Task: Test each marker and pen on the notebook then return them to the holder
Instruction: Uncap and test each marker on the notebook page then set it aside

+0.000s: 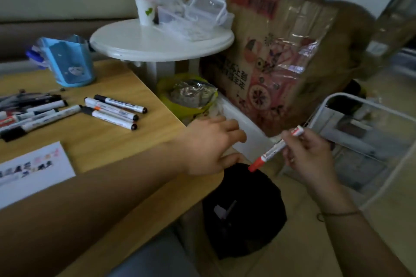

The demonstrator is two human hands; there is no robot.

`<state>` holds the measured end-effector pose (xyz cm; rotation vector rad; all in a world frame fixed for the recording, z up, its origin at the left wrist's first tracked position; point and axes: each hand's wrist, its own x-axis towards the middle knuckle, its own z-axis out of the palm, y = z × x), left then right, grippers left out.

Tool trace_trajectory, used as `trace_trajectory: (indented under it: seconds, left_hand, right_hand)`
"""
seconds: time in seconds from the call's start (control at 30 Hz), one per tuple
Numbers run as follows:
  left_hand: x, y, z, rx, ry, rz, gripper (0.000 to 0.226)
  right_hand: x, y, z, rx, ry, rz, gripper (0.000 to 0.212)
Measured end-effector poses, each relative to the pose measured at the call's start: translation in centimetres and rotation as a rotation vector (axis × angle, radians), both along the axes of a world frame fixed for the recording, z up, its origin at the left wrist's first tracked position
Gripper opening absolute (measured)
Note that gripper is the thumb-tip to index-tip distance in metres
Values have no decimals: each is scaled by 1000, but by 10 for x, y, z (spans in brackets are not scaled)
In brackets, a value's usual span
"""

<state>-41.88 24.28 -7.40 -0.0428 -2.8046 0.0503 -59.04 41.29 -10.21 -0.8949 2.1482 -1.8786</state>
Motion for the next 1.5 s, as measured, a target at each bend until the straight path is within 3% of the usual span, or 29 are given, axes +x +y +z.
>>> trace_trajectory:
  seconds: [0.17,0.43,0.57,0.73,0.93,1.03,1.1,1.3,1.4,1.5]
  left_hand:
    - [-25,11,-24,85,-33,12,41]
    - [-1,-15,-21,103,44,58,39]
    - [62,-61,-3,103,94,248,40]
    - [182,-107,-7,218,235,652,44]
    - [289,-113,-31,242,348,975,45]
    - [315,-118,-36,236,354,1098,49]
    - [324,-123,-37,258,370,1182,51]
    - [326,-123,-42,292,413,1178,48]
    - [325,-123,-40,262,427,1166,44]
    - [322,-120,-36,142,444,1113,48]
  right_hand:
    - [-4,13,-42,280,27,44,17]
    - [9,-16,-24,235,32,58,9]
    - [37,-52,-1,152,62,142,5]
    - [98,-110,25,24,176,376,3]
    - [199,-202,40,102,514,688,9]
    - [247,-251,41,319,984,714,20]
    - [264,-285,36,396,1201,646,28]
    - [262,-333,18,629,1266,510,35]
    - [259,-329,16,556,1262,553,33]
    - [261,-312,23,332,1309,588,26]
